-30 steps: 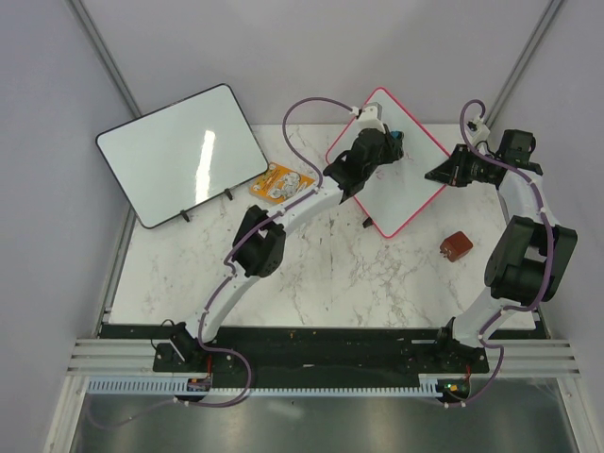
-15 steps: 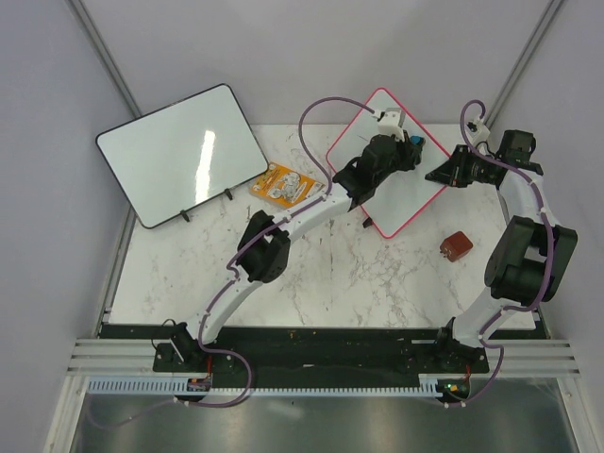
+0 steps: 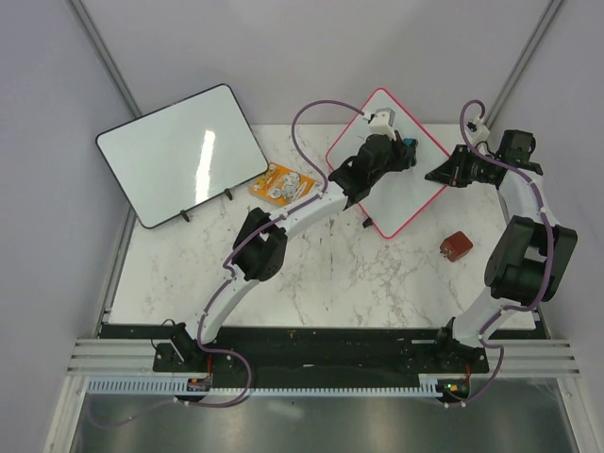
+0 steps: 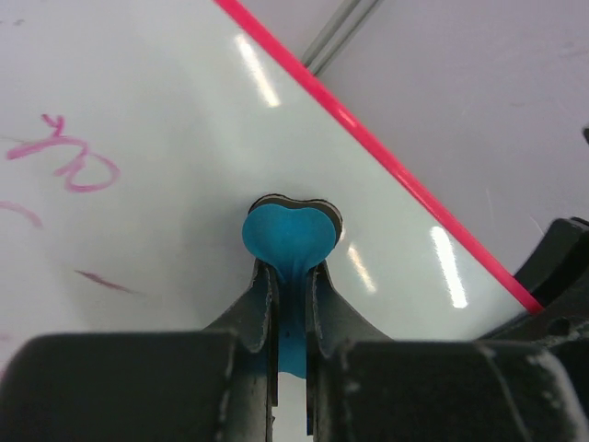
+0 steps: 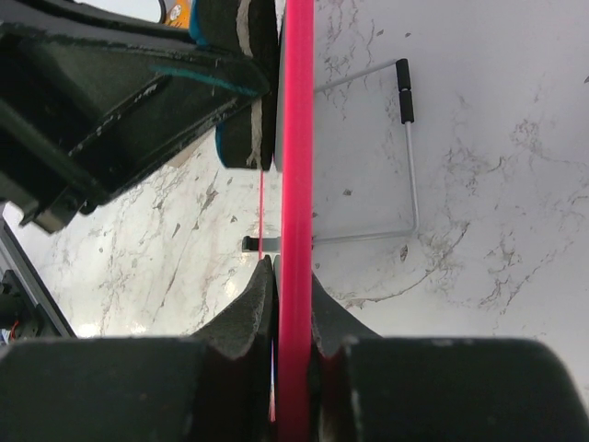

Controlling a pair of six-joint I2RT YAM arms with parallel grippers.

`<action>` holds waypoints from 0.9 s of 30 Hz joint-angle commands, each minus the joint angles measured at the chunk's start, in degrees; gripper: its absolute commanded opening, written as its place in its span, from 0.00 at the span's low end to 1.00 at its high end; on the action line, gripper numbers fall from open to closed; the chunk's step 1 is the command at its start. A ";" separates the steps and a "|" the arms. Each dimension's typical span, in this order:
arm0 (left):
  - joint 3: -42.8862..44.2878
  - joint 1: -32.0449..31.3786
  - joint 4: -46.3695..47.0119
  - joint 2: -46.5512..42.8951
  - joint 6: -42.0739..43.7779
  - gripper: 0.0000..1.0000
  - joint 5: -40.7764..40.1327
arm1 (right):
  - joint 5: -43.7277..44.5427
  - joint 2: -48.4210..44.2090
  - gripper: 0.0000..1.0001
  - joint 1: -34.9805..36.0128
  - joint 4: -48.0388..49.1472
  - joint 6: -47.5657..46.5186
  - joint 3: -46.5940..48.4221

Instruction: Erase the whiteboard

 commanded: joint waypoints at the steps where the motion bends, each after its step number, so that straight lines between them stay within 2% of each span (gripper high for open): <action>1: -4.15 5.91 -15.23 3.79 -4.64 0.02 -5.58 | 3.32 0.98 0.00 4.62 -5.64 -17.27 -2.73; 4: -5.65 7.85 -17.70 3.62 -8.41 0.02 -4.97 | 3.32 1.07 0.00 4.62 -5.73 -17.27 -2.65; 6: -3.55 8.12 -20.51 4.49 -9.39 0.02 -4.71 | 3.23 1.07 0.00 4.62 -5.56 -17.18 -2.73; 12: -1.52 5.67 -22.02 5.46 -9.05 0.02 1.62 | 3.23 1.07 0.00 4.53 -5.64 -17.18 -2.56; 19: -8.10 -6.70 -13.50 0.38 3.33 0.02 4.70 | 3.41 0.80 0.00 4.62 -5.64 -17.18 -2.65; 24: -16.88 -12.61 -12.27 -4.37 1.51 0.02 5.05 | 3.41 0.63 0.00 4.62 -5.64 -17.09 -2.64; 27: -19.45 -14.99 -13.40 -4.82 -2.26 0.02 9.87 | 3.06 0.72 0.00 4.62 -5.56 -16.83 -2.56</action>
